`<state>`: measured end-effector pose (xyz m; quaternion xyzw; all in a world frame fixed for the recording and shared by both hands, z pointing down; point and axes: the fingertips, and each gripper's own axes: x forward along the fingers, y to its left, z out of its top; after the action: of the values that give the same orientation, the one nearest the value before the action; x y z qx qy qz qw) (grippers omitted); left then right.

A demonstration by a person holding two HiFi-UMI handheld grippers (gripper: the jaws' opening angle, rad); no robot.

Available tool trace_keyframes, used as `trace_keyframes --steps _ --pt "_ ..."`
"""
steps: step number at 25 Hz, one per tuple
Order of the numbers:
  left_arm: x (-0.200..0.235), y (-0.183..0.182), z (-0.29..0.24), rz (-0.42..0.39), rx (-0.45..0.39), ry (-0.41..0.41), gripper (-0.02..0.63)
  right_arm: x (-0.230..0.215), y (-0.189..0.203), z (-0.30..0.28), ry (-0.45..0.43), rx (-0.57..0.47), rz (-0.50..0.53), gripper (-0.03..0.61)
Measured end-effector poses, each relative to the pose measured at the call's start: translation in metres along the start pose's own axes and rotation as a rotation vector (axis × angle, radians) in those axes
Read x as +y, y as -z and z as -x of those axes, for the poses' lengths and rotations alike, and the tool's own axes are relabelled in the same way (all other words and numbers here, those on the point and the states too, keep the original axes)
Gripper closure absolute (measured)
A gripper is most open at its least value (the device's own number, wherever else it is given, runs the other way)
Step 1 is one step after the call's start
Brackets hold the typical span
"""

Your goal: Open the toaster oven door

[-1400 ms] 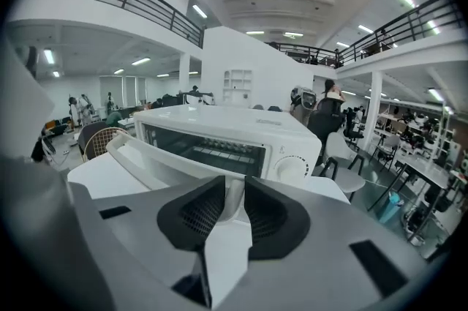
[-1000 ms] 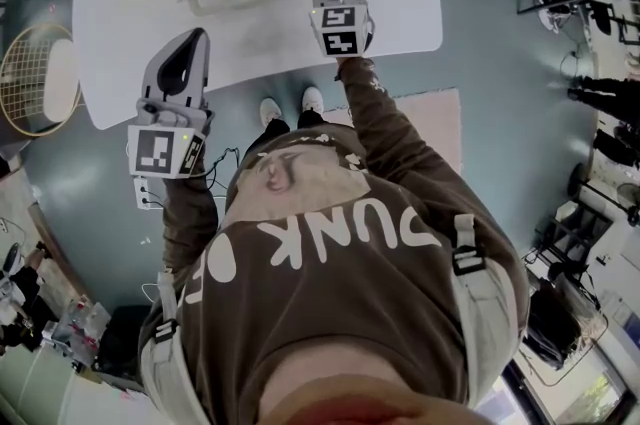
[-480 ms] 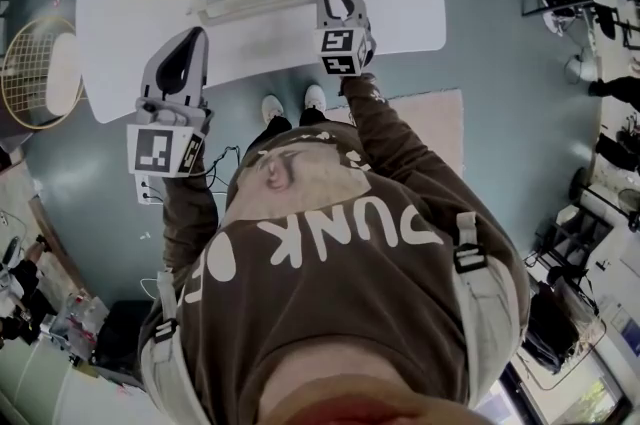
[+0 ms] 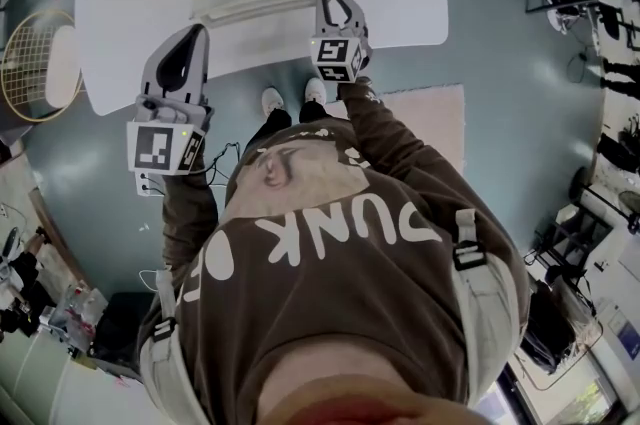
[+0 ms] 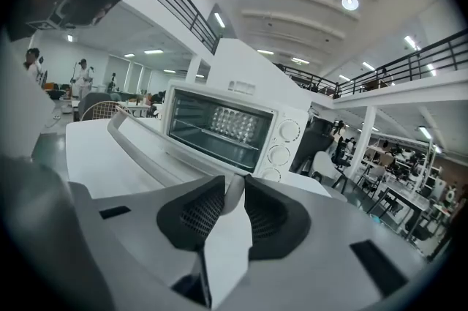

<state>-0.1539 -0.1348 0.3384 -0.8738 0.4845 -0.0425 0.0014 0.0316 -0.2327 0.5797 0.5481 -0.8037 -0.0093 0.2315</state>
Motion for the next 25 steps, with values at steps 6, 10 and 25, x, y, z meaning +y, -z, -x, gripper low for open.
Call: trace_keyframes --steps 6,10,25 --pt "0.001 0.003 0.004 0.002 0.006 -0.012 0.611 0.009 0.018 0.004 0.008 -0.005 0.017 0.480" --pt "0.001 0.005 0.006 0.001 0.007 -0.017 0.611 0.014 0.031 0.005 0.007 0.008 0.008 0.482" --pt "-0.001 0.008 0.006 0.001 0.030 -0.020 0.609 0.033 0.089 0.003 -0.029 0.125 0.010 0.505"
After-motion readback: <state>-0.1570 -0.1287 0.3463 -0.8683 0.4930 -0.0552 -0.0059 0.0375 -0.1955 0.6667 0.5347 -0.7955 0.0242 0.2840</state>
